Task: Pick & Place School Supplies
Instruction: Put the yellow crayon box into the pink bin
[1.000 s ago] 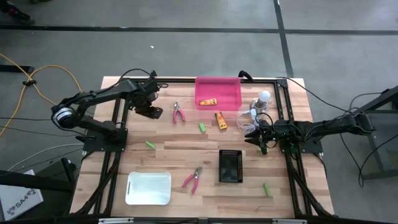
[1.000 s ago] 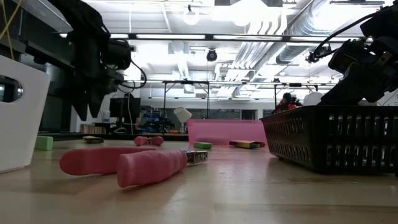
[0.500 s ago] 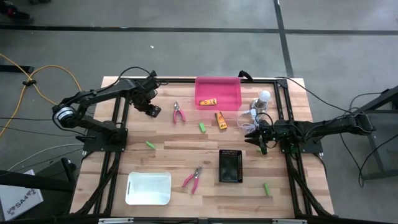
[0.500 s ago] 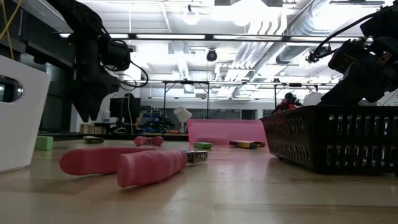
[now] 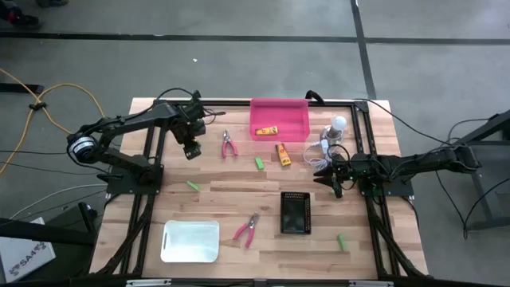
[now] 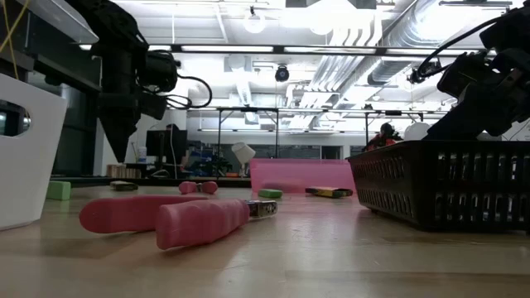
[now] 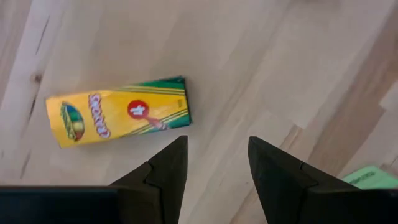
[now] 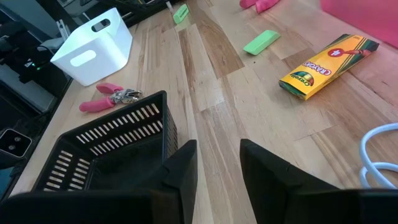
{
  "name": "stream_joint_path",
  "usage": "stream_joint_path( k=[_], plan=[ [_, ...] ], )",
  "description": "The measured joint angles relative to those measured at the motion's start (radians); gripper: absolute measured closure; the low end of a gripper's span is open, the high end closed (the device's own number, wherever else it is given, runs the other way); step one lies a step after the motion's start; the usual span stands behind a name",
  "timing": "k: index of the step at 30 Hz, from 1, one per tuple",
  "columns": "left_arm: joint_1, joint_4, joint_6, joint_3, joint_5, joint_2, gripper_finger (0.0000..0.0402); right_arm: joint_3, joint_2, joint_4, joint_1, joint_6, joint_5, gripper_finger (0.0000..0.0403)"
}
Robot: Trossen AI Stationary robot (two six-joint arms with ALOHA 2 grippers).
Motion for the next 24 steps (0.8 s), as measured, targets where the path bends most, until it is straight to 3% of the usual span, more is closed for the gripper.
stream_joint_path(
  k=[10,24],
  plan=[
    [-0.063,0.003,0.068,0.003,-0.001,-0.009,0.0238,0.0,0.0,0.0,0.0,0.0,0.0,0.0292],
    [-0.176,0.003,0.387,0.003,-0.008,-0.009,0.0238,0.0,0.0,0.0,0.0,0.0,0.0,0.0292]
  ],
)
